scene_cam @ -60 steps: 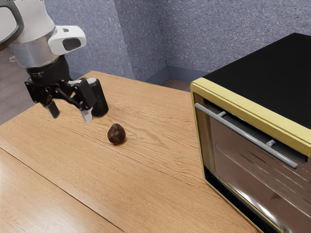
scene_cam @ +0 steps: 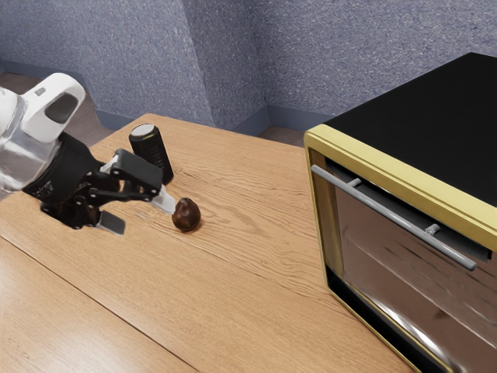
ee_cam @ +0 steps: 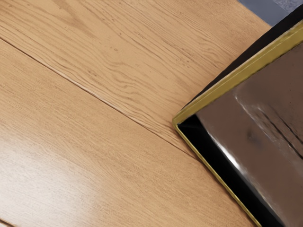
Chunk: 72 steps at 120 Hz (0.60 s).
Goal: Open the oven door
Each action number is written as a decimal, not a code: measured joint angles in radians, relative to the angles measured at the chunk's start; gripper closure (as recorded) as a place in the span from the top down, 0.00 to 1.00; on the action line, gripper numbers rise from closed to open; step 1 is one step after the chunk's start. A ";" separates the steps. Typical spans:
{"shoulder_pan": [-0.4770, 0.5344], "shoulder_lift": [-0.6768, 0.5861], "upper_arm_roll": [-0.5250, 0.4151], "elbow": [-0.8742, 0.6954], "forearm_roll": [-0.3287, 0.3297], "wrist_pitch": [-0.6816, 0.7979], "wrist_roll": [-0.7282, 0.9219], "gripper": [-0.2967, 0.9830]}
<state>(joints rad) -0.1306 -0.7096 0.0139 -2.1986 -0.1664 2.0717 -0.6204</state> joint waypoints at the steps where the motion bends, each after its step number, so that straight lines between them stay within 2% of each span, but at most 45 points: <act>1: -0.004 0.008 -0.004 0.000 -0.007 0.015 -0.009 0.77; 15: -0.025 0.120 -0.063 0.005 -0.066 0.204 -0.123 0.77; 30: -0.025 0.198 -0.088 0.042 -0.091 0.339 -0.222 0.77; 72: -0.016 0.346 -0.150 0.099 -0.098 0.489 -0.411 0.77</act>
<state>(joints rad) -0.1470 -0.3634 -0.1357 -2.0999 -0.2645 2.5604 -1.0313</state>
